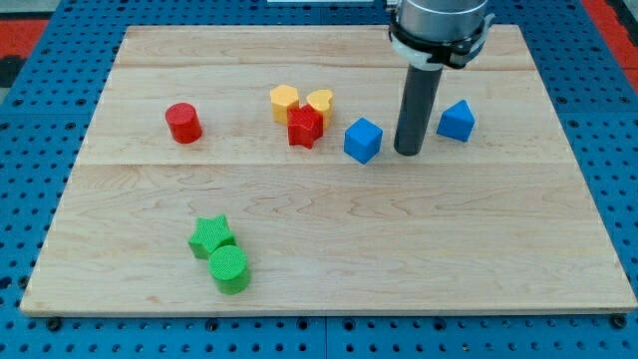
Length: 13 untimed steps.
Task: Move blue blocks parallel to each other
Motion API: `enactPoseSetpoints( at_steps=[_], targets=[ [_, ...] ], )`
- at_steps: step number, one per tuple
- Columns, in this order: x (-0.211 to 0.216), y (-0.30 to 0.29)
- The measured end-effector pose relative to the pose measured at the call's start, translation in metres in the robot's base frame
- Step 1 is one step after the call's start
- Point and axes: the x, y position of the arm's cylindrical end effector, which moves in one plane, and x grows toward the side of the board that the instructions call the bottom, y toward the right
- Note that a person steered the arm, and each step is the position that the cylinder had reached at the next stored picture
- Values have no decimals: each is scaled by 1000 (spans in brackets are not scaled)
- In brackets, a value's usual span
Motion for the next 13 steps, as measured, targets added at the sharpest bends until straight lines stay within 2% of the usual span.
enactPoseSetpoints(
  at_steps=[2,3,4,5,6,7,8,9,10,11,12,13],
  targets=[
    [-5,-44],
    [-22,-39],
    [-76,3],
    [-91,68],
    [-66,117],
    [-18,83],
    [-6,51],
    [-24,80],
    [-59,81],
    [-54,62],
    [-75,66],
    [-68,41]
  ],
)
